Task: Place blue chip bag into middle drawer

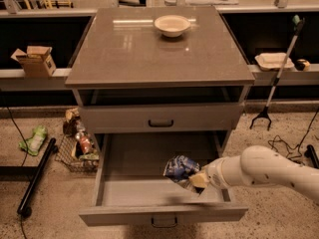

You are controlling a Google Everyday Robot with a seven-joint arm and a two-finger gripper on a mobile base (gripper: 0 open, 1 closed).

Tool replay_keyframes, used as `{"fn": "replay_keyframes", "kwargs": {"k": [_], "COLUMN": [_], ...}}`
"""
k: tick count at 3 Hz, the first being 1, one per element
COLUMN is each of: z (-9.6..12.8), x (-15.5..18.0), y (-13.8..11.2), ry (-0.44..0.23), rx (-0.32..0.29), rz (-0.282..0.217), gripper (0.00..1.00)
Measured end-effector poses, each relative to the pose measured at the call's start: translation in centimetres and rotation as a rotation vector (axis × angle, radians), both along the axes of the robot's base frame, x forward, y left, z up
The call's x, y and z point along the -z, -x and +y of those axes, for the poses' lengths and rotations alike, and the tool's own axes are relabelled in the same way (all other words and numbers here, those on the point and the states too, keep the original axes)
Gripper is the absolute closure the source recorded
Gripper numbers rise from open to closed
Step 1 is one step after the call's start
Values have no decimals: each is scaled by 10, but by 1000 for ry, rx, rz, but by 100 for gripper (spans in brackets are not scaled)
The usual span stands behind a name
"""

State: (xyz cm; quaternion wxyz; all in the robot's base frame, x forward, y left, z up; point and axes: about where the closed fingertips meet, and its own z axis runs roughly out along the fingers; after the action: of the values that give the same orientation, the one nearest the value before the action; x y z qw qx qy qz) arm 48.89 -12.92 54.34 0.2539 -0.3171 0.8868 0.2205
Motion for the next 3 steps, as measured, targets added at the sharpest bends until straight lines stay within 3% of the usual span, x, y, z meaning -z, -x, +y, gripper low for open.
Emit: {"fn": "replay_keyframes", "kwargs": {"k": [1, 3], "z": [6, 10], "x": [36, 85], "y": [-6, -25], "ry": [5, 5], "rx": [36, 104], "rz": [39, 106], "gripper": [100, 59]}}
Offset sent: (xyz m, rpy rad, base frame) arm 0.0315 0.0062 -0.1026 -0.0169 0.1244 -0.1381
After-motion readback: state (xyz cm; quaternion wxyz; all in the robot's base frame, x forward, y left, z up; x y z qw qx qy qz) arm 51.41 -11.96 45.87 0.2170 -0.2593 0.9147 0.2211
